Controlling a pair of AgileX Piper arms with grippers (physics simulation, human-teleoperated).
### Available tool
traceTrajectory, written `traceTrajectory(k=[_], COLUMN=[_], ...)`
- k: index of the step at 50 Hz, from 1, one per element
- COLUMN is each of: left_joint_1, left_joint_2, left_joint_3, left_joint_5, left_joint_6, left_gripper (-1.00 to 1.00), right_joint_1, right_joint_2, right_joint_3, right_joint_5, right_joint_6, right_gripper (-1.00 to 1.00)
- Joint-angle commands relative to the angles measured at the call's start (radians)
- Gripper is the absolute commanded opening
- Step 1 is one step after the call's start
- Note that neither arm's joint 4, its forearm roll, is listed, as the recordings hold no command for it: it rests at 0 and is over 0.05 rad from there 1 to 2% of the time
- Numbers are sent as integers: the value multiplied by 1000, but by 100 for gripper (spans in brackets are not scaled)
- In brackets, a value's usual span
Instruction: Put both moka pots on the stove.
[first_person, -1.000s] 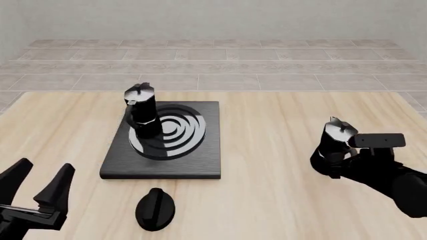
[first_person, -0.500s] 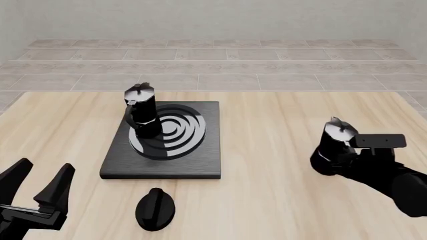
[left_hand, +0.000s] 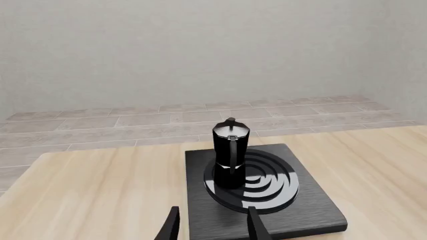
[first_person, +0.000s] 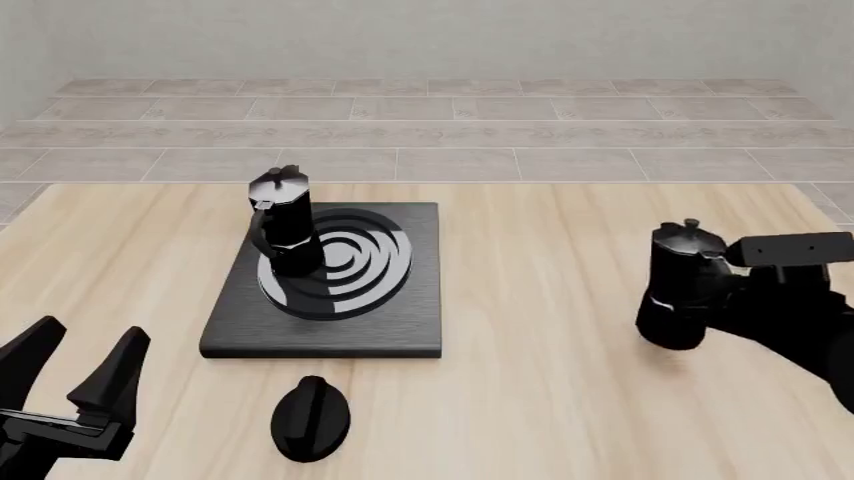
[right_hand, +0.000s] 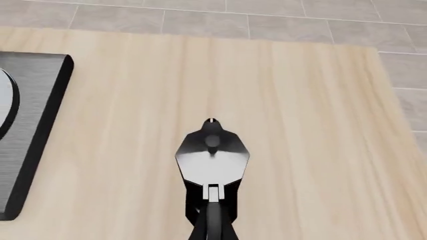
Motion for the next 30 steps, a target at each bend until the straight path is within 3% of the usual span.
traceTrajectory(k=[1, 12, 30], left_joint_1=[0, 0, 0], left_joint_2=[-1, 1, 0], left_joint_3=[0, 0, 0], left_joint_5=[0, 0, 0], left_joint_6=[0, 0, 0], left_gripper=[100, 100, 100], right_joint_1=[12, 52, 157], right_joint_2=[-93, -157, -135], right_joint_3=[-68, -109, -184], right_joint_5=[74, 153, 152], right_joint_6=[-10, -12, -4], right_gripper=[-100, -100, -100])
